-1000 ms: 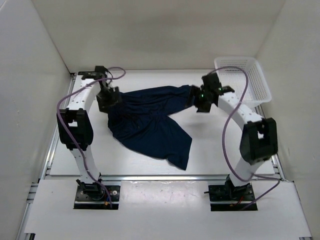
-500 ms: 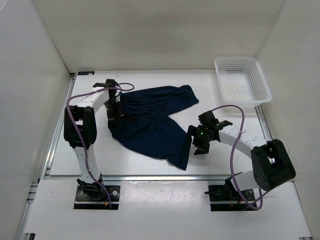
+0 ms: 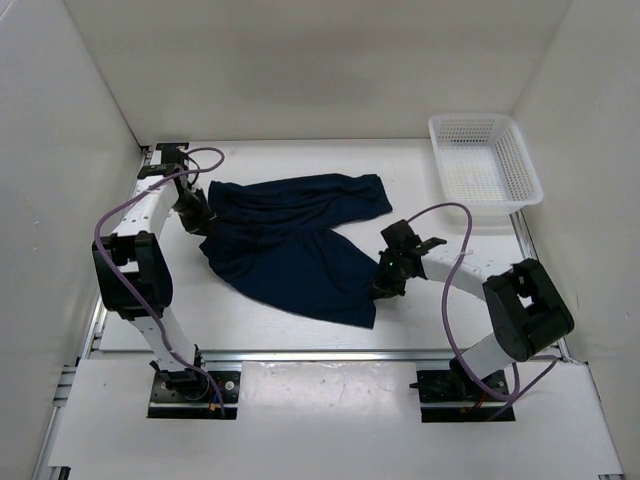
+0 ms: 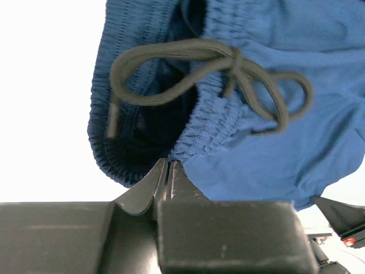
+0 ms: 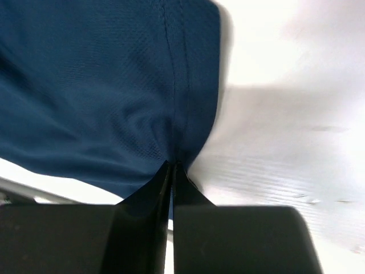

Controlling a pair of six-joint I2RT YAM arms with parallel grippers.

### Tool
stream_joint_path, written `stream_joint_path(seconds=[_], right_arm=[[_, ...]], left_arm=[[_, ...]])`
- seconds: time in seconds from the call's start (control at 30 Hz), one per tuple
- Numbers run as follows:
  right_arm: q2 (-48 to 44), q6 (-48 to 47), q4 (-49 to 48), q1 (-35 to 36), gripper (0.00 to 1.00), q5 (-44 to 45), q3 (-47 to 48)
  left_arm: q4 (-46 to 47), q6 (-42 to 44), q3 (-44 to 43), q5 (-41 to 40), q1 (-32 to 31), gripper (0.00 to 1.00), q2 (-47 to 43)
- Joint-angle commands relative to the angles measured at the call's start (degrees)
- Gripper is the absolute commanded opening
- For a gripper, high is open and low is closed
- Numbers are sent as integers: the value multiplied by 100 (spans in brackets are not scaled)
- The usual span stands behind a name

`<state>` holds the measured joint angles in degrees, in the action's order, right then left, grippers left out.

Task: Fold and stack the shorts
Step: Flatten the shorts out

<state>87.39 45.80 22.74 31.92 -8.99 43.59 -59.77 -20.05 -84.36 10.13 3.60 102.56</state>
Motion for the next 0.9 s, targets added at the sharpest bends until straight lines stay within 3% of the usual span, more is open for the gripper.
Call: stream_joint_path(seconds=[0.0, 0.23, 0.37, 0.7, 0.8, 0.83, 0.87], right_arm=[[-178, -229, 168, -317, 0, 643, 605], [-434, -651, 749, -494, 0, 1470, 1599], [-232, -722, 1196, -1028, 0, 1593, 2038], [-637, -1003, 1716, -1355, 0, 1453, 1512], [-241, -1003, 1638, -1574, 21, 1453, 1573], [-180, -1003, 1637, -1575, 42, 1584, 1573], [-127, -1003, 1567, -1575, 53, 1750, 1573]], left_arm=[[88, -34, 86, 349, 1, 10, -219], [88, -148, 139, 454, 185, 10, -325], [88, -218, -63, 455, 238, 10, -106], [88, -271, -282, 621, 361, 10, 114], [88, -271, -642, 780, 300, 31, 474], [36, -219, -757, 780, 300, 38, 545], [-26, -218, -1001, 780, 239, 53, 598]])
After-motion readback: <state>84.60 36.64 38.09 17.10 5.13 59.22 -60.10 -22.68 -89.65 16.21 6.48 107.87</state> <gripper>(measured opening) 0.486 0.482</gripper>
